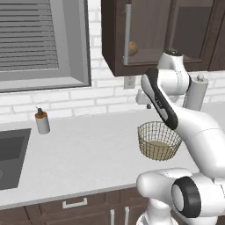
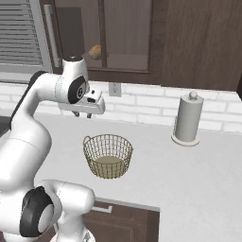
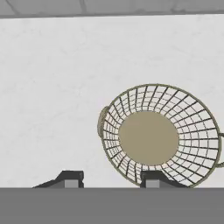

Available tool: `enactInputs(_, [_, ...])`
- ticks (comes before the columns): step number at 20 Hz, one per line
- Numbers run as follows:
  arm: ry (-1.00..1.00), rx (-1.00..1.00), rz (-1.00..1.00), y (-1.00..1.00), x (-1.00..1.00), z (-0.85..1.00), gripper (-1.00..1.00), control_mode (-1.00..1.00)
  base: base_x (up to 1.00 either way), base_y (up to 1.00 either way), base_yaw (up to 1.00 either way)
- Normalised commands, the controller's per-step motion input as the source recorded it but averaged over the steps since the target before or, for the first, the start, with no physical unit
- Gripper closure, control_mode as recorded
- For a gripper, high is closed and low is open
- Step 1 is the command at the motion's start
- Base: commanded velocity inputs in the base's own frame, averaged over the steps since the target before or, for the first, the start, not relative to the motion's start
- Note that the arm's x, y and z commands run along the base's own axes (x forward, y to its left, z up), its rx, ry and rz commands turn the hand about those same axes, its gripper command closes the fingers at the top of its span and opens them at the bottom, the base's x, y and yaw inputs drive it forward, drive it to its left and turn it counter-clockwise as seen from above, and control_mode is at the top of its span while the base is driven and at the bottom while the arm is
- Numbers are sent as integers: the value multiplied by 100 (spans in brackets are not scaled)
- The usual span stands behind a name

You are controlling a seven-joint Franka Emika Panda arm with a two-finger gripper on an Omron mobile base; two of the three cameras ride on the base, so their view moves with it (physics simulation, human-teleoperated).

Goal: Open the cabinet, pick up the bread from the cabinet and place it in the basket. Then move the basket to the dining counter.

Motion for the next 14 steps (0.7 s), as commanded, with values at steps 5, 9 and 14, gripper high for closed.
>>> enactInputs(5, [-27, 0, 1, 24, -73, 3, -100, -100, 0, 0, 0])
enactInputs(9, [-46, 0, 0, 35, -54, 46, -100, -100, 0, 0, 0])
enactInputs(14, [-45, 0, 0, 28, -15, 91, -100, -100, 0, 0, 0])
